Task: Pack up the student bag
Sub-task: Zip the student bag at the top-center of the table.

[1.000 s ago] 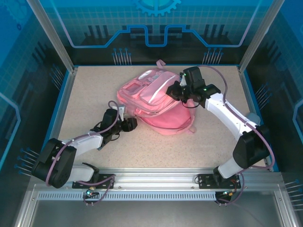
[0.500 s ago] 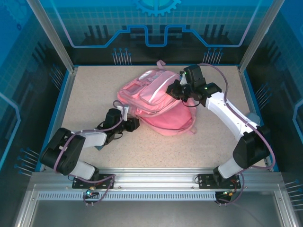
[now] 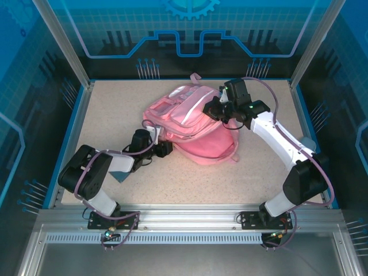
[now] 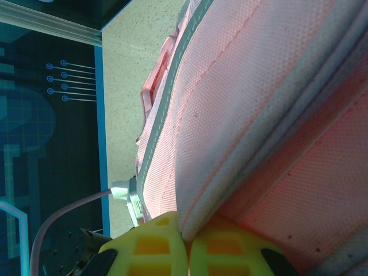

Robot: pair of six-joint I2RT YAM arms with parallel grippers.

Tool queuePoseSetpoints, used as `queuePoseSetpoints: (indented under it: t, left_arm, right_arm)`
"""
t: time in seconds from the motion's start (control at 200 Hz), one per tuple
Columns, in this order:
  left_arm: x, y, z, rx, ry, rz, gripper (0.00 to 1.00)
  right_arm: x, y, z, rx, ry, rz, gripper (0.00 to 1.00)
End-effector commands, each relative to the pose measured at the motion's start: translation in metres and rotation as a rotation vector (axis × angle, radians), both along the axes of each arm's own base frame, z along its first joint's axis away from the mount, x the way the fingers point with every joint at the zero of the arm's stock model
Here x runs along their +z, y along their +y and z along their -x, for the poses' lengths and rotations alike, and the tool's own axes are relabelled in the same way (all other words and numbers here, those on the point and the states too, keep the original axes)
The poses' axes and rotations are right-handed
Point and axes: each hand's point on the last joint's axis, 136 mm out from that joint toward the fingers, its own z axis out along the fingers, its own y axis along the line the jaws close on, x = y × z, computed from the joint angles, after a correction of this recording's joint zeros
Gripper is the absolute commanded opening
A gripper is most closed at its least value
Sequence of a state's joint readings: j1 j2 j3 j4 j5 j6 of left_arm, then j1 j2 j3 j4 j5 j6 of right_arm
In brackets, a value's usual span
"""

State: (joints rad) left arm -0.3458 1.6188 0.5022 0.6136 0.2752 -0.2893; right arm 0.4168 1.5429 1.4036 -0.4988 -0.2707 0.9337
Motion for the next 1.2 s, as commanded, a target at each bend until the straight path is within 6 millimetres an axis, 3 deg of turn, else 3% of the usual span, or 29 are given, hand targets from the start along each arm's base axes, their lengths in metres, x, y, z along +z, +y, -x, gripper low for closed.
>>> queuePoseSetpoints:
  t: [0.0, 0.235, 0.425, 0.785, 1.191]
  left_arm:
    - [0.016, -0.01, -0.011, -0.058, -0.08, 0.027, 0.33]
    - [0.021, -0.004, -0.007, -0.03, -0.113, 0.026, 0.08]
    - [0.026, -0.003, 0.006, -0.029, -0.11, 0.049, 0.01]
    - [0.035, -0.022, 0.036, -0.09, -0.105, 0.069, 0.0]
    - [0.053, -0.076, 0.068, -0.201, -0.139, 0.078, 0.0]
  right_arm:
    - [0.045, 0.002, -0.006, 0.029, -0.148, -0.068, 0.02]
    - [0.037, 0.0, -0.009, 0.017, -0.133, -0.057, 0.01]
    - [0.023, 0.0, -0.013, 0.005, -0.111, -0.048, 0.01]
    - [-0.008, 0.012, -0.02, 0.012, -0.07, -0.065, 0.0]
    - [-0.026, 0.025, -0.022, 0.018, -0.044, -0.064, 0.0]
